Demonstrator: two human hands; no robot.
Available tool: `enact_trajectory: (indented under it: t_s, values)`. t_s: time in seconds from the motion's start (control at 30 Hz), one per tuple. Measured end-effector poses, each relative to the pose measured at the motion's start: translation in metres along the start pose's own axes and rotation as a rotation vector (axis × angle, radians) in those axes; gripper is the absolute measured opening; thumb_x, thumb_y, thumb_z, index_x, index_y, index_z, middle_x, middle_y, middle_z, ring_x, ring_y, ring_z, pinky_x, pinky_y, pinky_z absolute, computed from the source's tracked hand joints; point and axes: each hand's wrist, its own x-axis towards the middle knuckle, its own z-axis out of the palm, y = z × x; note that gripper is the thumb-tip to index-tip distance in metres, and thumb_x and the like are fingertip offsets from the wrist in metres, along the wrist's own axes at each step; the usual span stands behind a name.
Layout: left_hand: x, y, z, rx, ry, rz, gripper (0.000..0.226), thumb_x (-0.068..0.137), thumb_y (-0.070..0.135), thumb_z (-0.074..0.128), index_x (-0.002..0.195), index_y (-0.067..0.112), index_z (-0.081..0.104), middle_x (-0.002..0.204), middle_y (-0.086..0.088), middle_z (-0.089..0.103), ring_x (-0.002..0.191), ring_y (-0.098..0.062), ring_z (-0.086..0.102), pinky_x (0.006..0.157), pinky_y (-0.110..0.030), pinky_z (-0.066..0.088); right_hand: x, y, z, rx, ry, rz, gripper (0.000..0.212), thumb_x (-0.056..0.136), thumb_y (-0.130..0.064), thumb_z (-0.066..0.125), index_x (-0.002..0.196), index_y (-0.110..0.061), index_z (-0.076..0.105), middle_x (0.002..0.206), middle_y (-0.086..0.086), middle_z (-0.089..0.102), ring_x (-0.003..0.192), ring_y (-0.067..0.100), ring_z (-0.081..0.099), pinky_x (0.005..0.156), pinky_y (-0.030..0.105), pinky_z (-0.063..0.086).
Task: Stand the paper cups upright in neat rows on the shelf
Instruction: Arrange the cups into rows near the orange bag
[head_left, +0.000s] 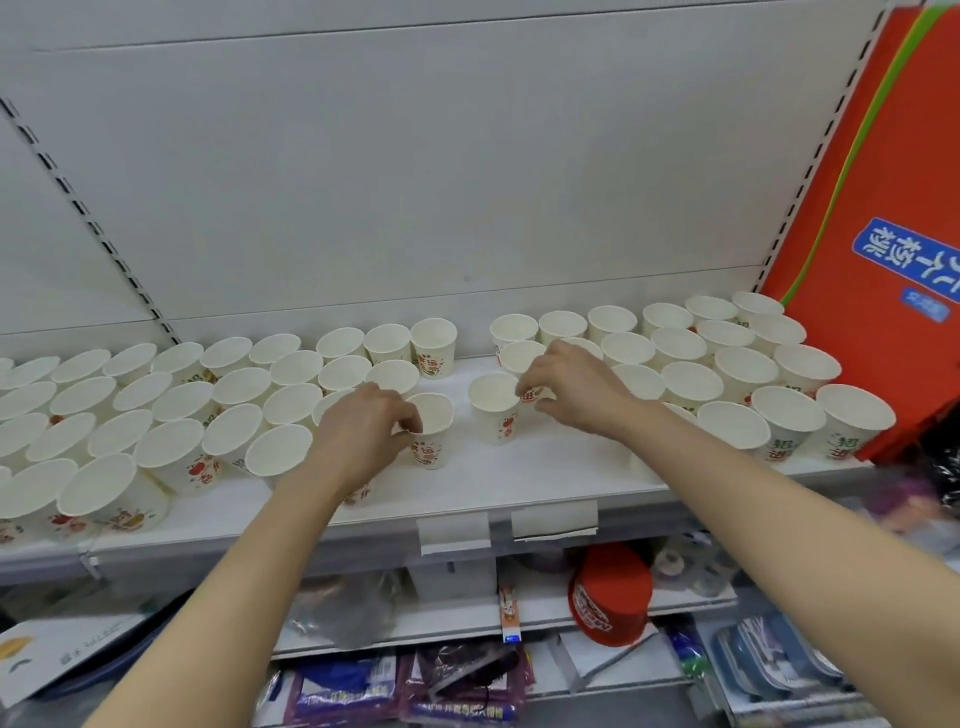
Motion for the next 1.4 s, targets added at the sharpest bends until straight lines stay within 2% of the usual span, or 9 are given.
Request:
enact_trajectory:
  t_s: [0.13,0.2,0.33,0.53,0.9,1.07,1.2,1.27,1.4]
  values:
    - [0.004,0.014,0.007,-0.056,-0.011,-0.022,0.003,0.086,0.033,0.067,0.088,0.034,0.07,0.086,0.014,0.064,0.09,-0.013,0.051,0.068,-0.031,0.044,0.005,-0.005,0.016,-0.003,0.115,-0.092,0.015,0.071,-0.012,0.077,0.082,-0.019,0.072,0.088,-0.001,0.063,0.088,0.027,0.052,0.069,0.039,0.045]
    - [0.004,0.02,0.012,-0.087,0.013,-0.022,0.002,0.086,0.036,0.068,0.087,0.035,0.069,0.084,0.016,0.063,0.088,-0.011,0.051,0.067,-0.03,0.044,0.004,-0.005,0.019,0.009,0.122,-0.092,0.008,0.071,-0.016,0.077,0.075,-0.018,0.071,0.083,-0.001,0.062,0.084,0.028,0.052,0.068,0.04,0.044]
    - [0.008,0.041,0.016,-0.212,0.049,0.003,0.001,0.085,0.037,0.07,0.085,0.036,0.069,0.083,0.018,0.062,0.083,-0.005,0.05,0.068,-0.027,0.042,-0.018,0.006,0.004,-0.015,0.094,-0.017,0.004,0.081,-0.026,0.069,0.081,-0.023,0.069,0.079,-0.007,0.064,0.085,0.018,0.045,0.075,0.034,0.035]
    - [0.03,0.08,0.026,-0.33,0.035,0.01,0.002,0.085,0.035,0.07,0.085,0.037,0.07,0.084,0.018,0.063,0.083,-0.004,0.051,0.071,-0.03,0.045,-0.051,0.026,-0.016,-0.071,0.107,0.04,0.007,0.085,-0.03,0.065,0.087,-0.027,0.07,0.08,-0.007,0.064,0.085,0.017,0.046,0.073,0.029,0.026]
    - [0.037,0.095,0.043,-0.284,0.079,0.031,0.016,0.083,0.035,0.073,0.098,0.035,0.069,0.095,0.017,0.063,0.084,-0.004,0.051,0.068,-0.026,0.042,-0.064,0.03,-0.004,-0.15,0.144,0.043,0.005,0.08,-0.026,0.068,0.082,-0.022,0.07,0.081,-0.003,0.064,0.089,0.022,0.054,0.078,0.035,0.033]
    - [0.042,0.102,0.044,-0.234,0.075,0.025,0.01,0.088,0.033,0.067,0.096,0.032,0.071,0.095,0.013,0.065,0.088,-0.008,0.052,0.068,-0.026,0.042,-0.061,0.029,0.0,-0.128,0.171,0.031,0.009,0.082,-0.017,0.062,0.076,-0.02,0.068,0.076,-0.003,0.063,0.082,0.022,0.052,0.075,0.034,0.032]
    - [0.04,0.108,0.042,-0.245,0.085,0.016,0.017,0.087,0.035,0.068,0.104,0.033,0.069,0.102,0.013,0.066,0.088,-0.006,0.054,0.069,-0.026,0.044,-0.062,0.032,0.009,-0.114,0.24,0.042,0.004,0.077,-0.016,0.068,0.08,-0.019,0.07,0.079,-0.002,0.066,0.085,0.025,0.055,0.076,0.034,0.032]
    - [0.031,0.107,0.038,-0.253,0.131,0.003,0.021,0.087,0.036,0.069,0.108,0.034,0.068,0.106,0.015,0.064,0.087,-0.005,0.055,0.07,-0.025,0.045,-0.063,0.035,0.013,-0.079,0.309,0.031,0.012,0.071,-0.019,0.076,0.082,-0.019,0.071,0.081,-0.003,0.067,0.085,0.026,0.057,0.076,0.033,0.03]
    - [-0.005,0.085,0.034,-0.215,0.236,-0.122,0.019,0.088,0.033,0.068,0.107,0.032,0.07,0.101,0.013,0.065,0.089,-0.009,0.056,0.07,-0.027,0.046,-0.06,0.021,0.016,-0.043,0.441,-0.085,0.009,0.073,-0.019,0.077,0.078,-0.018,0.069,0.076,-0.005,0.065,0.077,0.024,0.055,0.075,0.03,0.03]
